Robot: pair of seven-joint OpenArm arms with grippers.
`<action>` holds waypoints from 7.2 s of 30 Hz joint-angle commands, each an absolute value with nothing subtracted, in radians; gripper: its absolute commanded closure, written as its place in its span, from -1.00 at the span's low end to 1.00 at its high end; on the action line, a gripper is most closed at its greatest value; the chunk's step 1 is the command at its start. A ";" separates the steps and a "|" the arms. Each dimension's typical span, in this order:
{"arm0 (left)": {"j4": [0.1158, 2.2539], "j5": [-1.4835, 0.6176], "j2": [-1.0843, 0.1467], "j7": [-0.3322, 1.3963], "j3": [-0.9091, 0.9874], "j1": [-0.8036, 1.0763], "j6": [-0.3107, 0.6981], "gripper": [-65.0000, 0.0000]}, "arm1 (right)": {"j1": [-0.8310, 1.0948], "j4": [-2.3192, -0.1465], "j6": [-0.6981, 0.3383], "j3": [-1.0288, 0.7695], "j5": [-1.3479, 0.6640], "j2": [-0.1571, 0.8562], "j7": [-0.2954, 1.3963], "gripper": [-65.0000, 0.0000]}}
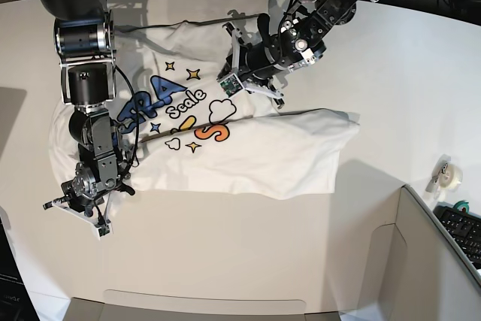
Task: Layout the t-shirt on the table in an organized manner, then fold the t-shirt properly
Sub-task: 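Pull the shirt fabric apart with both grippers to spread it, then grasp the shirt hem with the left gripper and drag it outward, then release the hem and move the left gripper back over the shirt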
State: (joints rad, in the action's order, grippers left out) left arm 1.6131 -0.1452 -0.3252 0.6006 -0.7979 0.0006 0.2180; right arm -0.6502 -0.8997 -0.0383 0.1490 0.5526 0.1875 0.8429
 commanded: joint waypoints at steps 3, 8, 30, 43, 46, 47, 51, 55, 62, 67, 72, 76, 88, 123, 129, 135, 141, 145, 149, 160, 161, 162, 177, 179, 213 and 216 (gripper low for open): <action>1.592 -0.102 -0.352 0.733 -0.802 0.048 0.228 0.87 | -0.739 -0.862 -0.024 0.147 0.575 0.189 0.782 1.00; 1.607 -0.102 -0.351 0.731 -0.800 0.054 0.228 0.86 | -0.734 -0.964 -0.024 0.136 0.573 0.188 0.812 1.00; 2.000 -0.102 -0.263 0.733 -0.584 0.067 0.226 0.07 | 0.090 -2.026 -0.035 0.035 0.427 -0.050 1.073 1.00; 1.982 -0.120 -0.236 0.808 -0.139 -0.050 0.182 0.10 | 0.348 -2.017 -0.035 0.056 0.142 -0.012 1.079 1.00; 1.925 -0.226 -0.188 0.921 -0.005 -0.125 0.182 0.09 | 0.352 -2.014 -0.025 0.122 0.145 0.067 1.082 1.00; 1.883 -0.272 -0.177 0.958 0.042 -0.151 0.182 0.09 | 0.352 -2.003 -0.024 0.139 0.145 0.090 1.087 1.00; 1.696 -0.432 -0.176 1.049 0.183 -0.237 0.183 0.09 | 0.340 -1.952 -0.024 0.150 0.147 0.128 1.142 1.00; 1.506 -0.513 -0.189 1.069 0.243 -0.275 0.183 0.10 | 0.328 -1.903 -0.024 0.147 0.147 0.191 1.144 1.00; 1.348 -0.549 -0.203 1.069 0.249 -0.289 0.183 0.09 | 0.326 -1.883 -0.024 0.145 0.147 0.251 1.144 1.00; 1.346 -0.549 -0.196 1.076 0.249 -0.289 0.183 0.09 | 0.326 -1.883 -0.024 0.151 0.147 0.246 1.145 1.00; 1.343 -0.550 -0.193 1.078 0.243 -0.283 0.183 0.09 | 0.328 -1.883 -0.024 0.151 0.147 0.246 1.142 1.00; 1.343 -0.550 -0.165 1.096 0.243 -0.282 0.183 0.09 | 0.328 -1.883 -0.024 0.151 0.147 0.246 1.141 1.00; 1.165 -0.708 -0.150 1.130 0.242 -0.288 0.185 0.09 | 0.329 -1.886 -0.024 0.153 0.147 0.245 1.139 1.00; 1.138 -0.733 -0.157 0.992 0.084 -0.618 0.183 0.98 | 0.366 -1.883 -0.024 0.154 0.147 0.254 1.147 1.00; 0.943 -0.733 -0.154 0.809 -0.053 -0.708 0.182 0.98 | 0.380 -1.888 -0.024 0.154 0.147 0.266 1.184 1.00; 0.763 -0.733 -0.153 0.618 -0.177 -0.820 0.182 0.98 | 0.394 -1.888 -0.024 0.154 0.147 0.269 1.185 1.00; 0.694 -0.734 -0.131 0.526 -0.223 -0.897 0.179 0.98 | 0.403 -1.888 -0.024 0.156 0.147 0.289 1.185 1.00; 0.693 -0.733 -0.120 0.509 -0.229 -0.951 0.179 0.98 | 0.409 -1.888 -0.024 0.156 0.147 0.289 1.187 1.00; 0.693 -0.733 -0.093 0.489 -0.231 -0.983 0.179 0.98 | 0.414 -1.888 -0.024 0.156 0.147 0.300 1.187 1.00; 0.657 -0.730 -0.035 0.452 -0.236 -1.000 0.177 0.93 | 0.437 -1.890 -0.024 0.156 0.147 0.303 1.187 1.00; 0.657 -0.730 -0.033 0.452 -0.236 -0.997 0.177 0.83 | 0.437 -1.890 -0.024 0.156 0.147 0.303 1.187 1.00; 0.654 -0.730 -0.031 0.452 -0.236 -0.995 0.177 0.70 | 0.437 -1.890 -0.024 0.156 0.147 0.303 1.187 1.00; 0.659 -0.739 -0.160 0.483 -0.225 -0.891 0.162 -0.09 | 0.427 -2.025 -0.024 0.143 0.220 0.300 1.185 1.00; 0.702 -0.740 -0.196 0.524 -0.222 -0.872 0.160 -0.09 | 0.420 -2.034 -0.024 0.143 0.280 0.295 1.185 1.00; 1.620 -0.840 -0.236 1.035 0.051 -0.153 0.160 -0.09 | 0.039 -1.917 -0.033 0.165 0.535 -0.008 1.153 1.00; 1.620 -0.786 -0.240 0.951 -0.042 -0.136 0.160 -0.09 | 0.039 -1.880 -0.031 0.214 0.535 -0.012 1.153 1.00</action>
